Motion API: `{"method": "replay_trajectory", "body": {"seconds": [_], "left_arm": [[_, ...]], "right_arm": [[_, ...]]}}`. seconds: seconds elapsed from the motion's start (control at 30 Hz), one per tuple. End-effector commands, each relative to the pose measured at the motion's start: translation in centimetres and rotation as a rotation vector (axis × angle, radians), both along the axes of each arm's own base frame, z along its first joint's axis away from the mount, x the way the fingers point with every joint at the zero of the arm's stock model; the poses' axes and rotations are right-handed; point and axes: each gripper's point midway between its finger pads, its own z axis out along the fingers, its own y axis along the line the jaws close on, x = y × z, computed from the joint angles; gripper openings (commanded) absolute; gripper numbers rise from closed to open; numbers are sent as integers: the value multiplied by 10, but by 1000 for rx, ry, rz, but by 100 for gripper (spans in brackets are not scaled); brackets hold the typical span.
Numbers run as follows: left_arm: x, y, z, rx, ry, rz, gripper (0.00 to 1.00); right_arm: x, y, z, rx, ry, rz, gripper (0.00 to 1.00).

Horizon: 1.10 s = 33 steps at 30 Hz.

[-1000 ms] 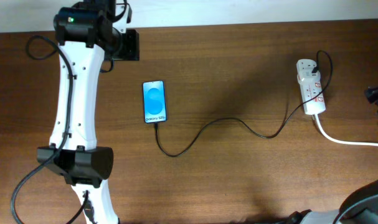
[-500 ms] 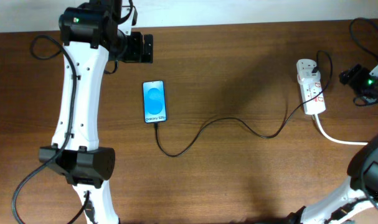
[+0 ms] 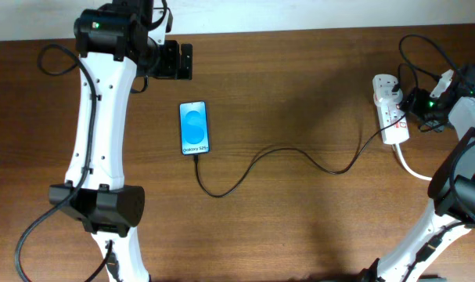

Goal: Plug charger to phone and switch on socket

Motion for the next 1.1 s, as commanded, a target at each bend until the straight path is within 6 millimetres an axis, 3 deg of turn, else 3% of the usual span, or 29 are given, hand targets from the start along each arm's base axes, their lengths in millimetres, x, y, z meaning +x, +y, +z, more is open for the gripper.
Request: {"method": "replay_trajectory", "body": {"seconds": [0.0,0.47,0.77,1.07], "left_arm": [[-4,2,10,4,-23,0,99],[-4,2,10,4,-24,0,99],[-4,2,10,4,-24,0,99],[-4,2,10,4,-24,0,99]], "right_arm": [[3,3,-8,-5,16,17,81],[-11,11,-15,34,82,14,81],[-7,33,-17,39,100,57,81],[-12,38,-22,51,121,62,81]]}}
